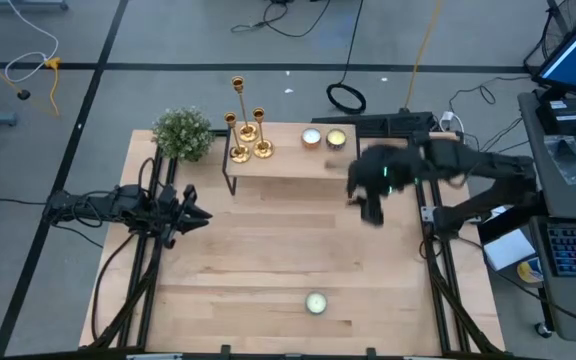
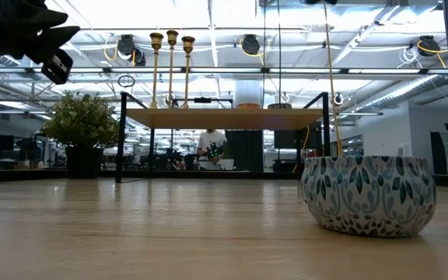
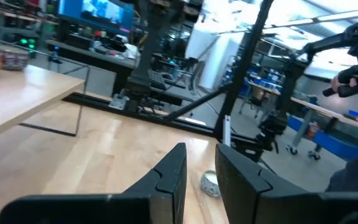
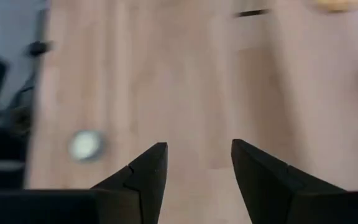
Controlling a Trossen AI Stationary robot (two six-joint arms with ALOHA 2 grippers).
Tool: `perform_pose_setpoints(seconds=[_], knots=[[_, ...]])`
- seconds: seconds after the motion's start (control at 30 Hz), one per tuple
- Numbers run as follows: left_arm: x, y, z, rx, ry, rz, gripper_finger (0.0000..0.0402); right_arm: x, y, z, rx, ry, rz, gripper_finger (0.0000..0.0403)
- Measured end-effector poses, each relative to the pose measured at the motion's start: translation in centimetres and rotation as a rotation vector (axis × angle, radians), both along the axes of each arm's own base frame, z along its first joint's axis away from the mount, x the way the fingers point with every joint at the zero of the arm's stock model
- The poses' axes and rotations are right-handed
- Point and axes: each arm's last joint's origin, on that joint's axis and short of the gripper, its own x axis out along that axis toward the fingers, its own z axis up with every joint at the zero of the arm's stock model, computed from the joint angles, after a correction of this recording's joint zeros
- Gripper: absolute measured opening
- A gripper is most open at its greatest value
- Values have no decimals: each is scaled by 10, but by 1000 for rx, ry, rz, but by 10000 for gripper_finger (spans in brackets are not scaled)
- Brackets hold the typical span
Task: Pick & Place candle stick holders
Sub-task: Put the blue scented candle on the shelf
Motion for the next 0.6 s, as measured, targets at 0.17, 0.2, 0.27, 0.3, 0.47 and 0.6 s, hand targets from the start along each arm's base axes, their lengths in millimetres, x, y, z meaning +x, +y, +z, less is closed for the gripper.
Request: perform_pose_setpoints(seconds=[0.17, 0.2, 0.27, 0.3, 0.47, 0.6], knots=[[0, -2, 0, 17, -2, -60, 86, 23, 56, -18, 71, 61, 78, 171], [0, -2, 0, 22, 1, -71, 86, 28, 65, -23, 80, 82, 91, 171], [0, -2, -1, 33, 6, -85, 86, 38, 82, -34, 95, 121, 107, 171], [0, -3, -1, 35, 7, -88, 86, 41, 90, -40, 100, 147, 111, 171], [-1, -3, -3, 38, 22, -116, 86, 56, 114, -64, 127, 243, 85, 171], [-1, -4, -4, 42, 30, -140, 86, 63, 123, -77, 158, 295, 102, 171]])
